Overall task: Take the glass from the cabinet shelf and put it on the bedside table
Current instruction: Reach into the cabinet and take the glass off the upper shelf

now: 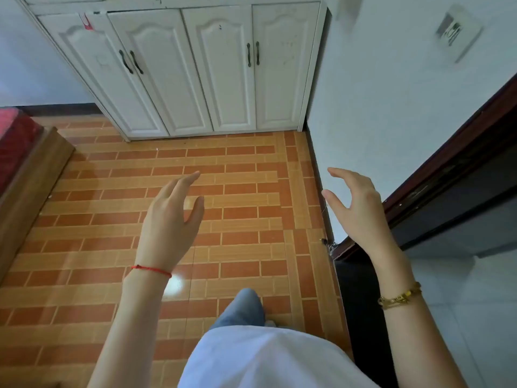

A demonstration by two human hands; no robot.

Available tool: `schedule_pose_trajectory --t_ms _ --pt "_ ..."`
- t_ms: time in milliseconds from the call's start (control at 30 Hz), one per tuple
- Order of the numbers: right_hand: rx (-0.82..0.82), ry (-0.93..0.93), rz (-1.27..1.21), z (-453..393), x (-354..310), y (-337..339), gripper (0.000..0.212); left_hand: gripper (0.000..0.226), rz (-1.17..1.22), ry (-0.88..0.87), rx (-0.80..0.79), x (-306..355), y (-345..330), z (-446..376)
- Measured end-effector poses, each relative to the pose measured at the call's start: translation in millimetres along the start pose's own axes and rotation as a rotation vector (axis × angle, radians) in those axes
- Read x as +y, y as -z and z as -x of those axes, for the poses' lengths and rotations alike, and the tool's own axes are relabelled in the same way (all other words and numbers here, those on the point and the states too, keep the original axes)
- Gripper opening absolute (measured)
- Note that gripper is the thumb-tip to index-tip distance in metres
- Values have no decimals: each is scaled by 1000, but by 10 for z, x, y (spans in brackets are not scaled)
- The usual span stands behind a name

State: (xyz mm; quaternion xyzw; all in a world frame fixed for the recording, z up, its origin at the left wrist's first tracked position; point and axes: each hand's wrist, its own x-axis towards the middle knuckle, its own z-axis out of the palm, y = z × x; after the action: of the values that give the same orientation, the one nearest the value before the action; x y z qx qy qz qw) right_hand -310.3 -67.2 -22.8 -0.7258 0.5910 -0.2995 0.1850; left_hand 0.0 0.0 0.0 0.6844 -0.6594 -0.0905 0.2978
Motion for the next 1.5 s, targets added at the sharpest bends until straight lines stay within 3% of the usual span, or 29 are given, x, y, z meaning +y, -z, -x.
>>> schedule_pose_trajectory --t_ms 367,733,1100,1500 --pt "-33 -52 13 -1124 347 -230 45 42 -2 -4 -42 -187 -495 -1128" --pt "48 -24 -17 -3144 477 -368 44 42 -4 -44 -27 -273 -786 -3194" --pt "45 -102 -50 -4648 946 -555 43 42 0 -50 -90 -257 -1387 -4901" --pt "-4 -6 -66 -6927 1519 -550 47 43 44 -11 9 -39 -2124 -6908"
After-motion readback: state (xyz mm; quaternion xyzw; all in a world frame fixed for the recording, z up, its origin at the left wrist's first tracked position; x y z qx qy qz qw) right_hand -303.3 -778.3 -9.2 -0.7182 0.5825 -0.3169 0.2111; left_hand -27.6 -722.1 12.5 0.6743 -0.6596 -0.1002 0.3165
